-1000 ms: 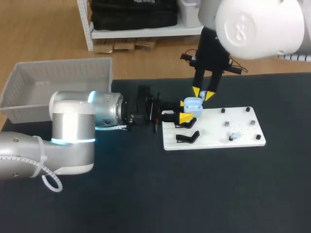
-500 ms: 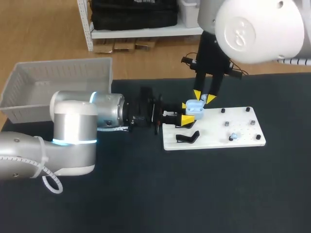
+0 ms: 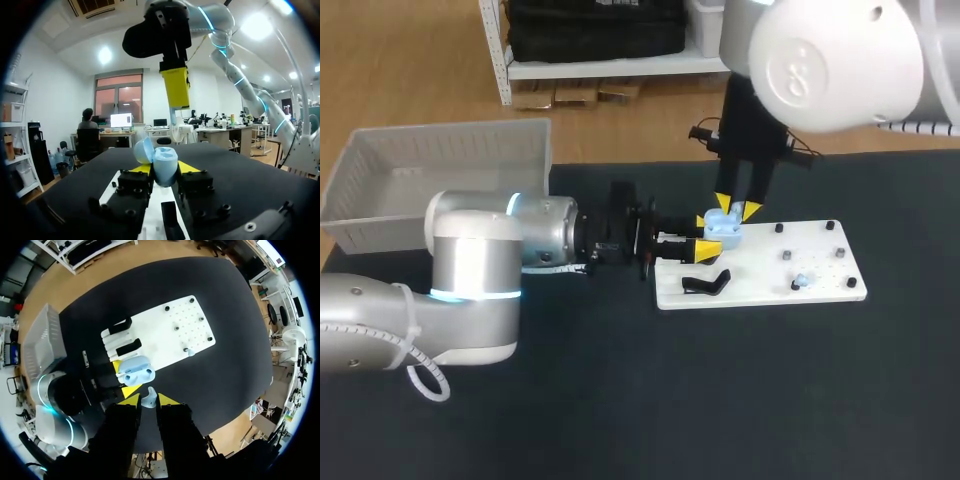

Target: Pick up each earbud case from the left stands, insert the matching earbuds, close the lid, and place the case in the box.

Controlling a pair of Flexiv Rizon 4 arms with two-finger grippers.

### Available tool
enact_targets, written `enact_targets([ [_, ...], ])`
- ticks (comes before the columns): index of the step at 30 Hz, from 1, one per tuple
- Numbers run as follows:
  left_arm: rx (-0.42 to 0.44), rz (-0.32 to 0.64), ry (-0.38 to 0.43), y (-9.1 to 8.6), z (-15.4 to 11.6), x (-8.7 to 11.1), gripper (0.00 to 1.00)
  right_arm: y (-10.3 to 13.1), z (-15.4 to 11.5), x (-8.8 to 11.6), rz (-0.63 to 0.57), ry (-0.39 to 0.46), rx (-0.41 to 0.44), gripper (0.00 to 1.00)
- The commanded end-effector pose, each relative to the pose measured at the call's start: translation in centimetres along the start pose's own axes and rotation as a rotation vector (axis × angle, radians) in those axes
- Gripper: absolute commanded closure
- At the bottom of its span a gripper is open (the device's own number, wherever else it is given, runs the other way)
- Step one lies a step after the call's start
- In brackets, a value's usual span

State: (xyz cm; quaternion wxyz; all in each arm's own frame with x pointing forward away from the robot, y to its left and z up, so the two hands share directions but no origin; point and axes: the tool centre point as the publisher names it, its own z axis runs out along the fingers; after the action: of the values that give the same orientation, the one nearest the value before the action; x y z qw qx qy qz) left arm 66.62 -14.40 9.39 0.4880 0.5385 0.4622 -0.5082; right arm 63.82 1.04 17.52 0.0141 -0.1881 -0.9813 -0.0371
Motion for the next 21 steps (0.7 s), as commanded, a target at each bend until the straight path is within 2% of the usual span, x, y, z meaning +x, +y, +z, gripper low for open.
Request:
enact_targets([
  [1, -0.006, 0.002, -0.001, -0.1, 0.1, 0.1, 1.00, 0.2, 0.5, -0.1, 0.000, 0.003, 0.004, 1.00],
  [21, -0.006, 0.002, -0.001, -0.1, 0.1, 0.1, 1.00, 0.2, 1.7, -0.8, 0.017, -0.015, 0.010, 1.00],
])
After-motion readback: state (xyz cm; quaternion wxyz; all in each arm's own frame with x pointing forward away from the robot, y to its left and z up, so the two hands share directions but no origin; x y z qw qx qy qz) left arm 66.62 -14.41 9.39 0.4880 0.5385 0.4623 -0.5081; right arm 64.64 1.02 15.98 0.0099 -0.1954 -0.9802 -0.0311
